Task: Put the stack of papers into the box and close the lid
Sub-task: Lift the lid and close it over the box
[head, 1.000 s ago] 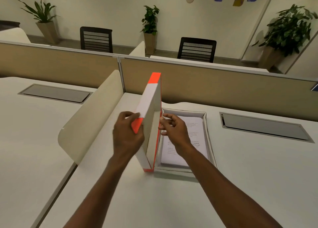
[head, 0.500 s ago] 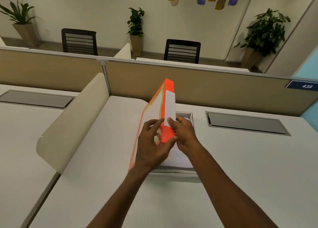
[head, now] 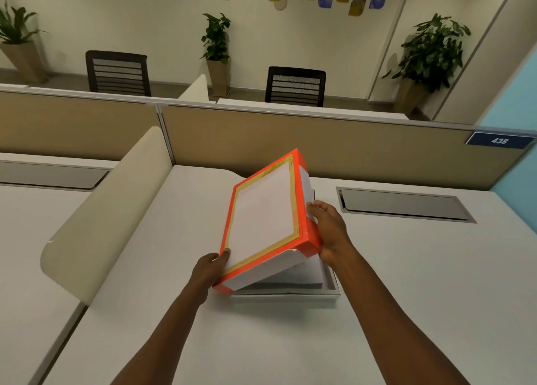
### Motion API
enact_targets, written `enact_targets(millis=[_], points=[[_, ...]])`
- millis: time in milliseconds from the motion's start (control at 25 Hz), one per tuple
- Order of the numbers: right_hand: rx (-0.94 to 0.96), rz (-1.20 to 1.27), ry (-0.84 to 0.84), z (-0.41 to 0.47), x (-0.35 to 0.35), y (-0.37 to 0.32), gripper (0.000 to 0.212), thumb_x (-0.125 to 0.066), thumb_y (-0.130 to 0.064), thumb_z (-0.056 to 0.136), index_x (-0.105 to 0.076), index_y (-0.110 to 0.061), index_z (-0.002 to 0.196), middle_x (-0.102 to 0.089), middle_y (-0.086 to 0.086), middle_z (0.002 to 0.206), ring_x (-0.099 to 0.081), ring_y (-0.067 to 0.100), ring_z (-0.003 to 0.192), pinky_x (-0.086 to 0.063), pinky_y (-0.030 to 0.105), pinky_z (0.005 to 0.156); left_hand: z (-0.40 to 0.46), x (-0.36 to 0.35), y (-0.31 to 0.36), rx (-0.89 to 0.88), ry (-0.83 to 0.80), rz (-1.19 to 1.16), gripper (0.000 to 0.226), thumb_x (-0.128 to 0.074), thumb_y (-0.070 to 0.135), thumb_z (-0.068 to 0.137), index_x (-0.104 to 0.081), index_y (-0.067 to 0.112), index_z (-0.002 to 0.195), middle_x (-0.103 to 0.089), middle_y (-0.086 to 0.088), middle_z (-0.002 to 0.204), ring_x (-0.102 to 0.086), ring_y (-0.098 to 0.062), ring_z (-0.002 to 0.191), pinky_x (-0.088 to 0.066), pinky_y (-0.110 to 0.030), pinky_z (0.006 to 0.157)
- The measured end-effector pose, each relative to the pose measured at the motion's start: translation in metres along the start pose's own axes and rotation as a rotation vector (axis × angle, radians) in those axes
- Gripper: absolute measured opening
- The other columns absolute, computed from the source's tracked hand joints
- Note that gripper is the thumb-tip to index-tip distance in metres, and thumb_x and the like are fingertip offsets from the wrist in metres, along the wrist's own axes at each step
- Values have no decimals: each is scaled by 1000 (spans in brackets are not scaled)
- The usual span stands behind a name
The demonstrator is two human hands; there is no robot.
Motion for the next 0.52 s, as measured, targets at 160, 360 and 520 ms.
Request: enact_targets(millis=[160, 360, 520], points=[[-13, -138, 50, 7, 33, 17, 31, -63, -40, 94, -65, -17, 116, -75, 8, 109, -75, 33, 94, -60, 53, 88, -2, -15, 2, -99, -42, -103, 51, -54, 56, 95, -61, 18, 127, -68, -7, 119, -66, -25, 100, -55, -41, 87], [-41, -172, 111, 17, 69, 49, 32, -65, -26, 95, -62, -15, 125, -72, 10, 116, -73, 34, 96, -60, 51, 87, -8, -34, 10, -164, -75, -102, 59, -55, 55, 94, -44, 22, 142, -60, -2, 126, -62, -26, 109, -55, -41, 90], [-29, -188, 153, 18, 85, 76, 27, -63, -22, 96, -65, -16, 123, -73, 10, 115, -73, 34, 96, -59, 53, 90, -9, -39, 9, -186, -77, -65, 63, -56, 52, 95, -38, 23, 147, -58, -4, 131, -62, -26, 109, -56, -41, 91]])
Point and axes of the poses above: each hand's wrist, its own z-axis towards the middle knuckle, its own x-axis out of the back of the hand, y = z × x, the point moved 3 cm from there along z, towards the middle knuckle
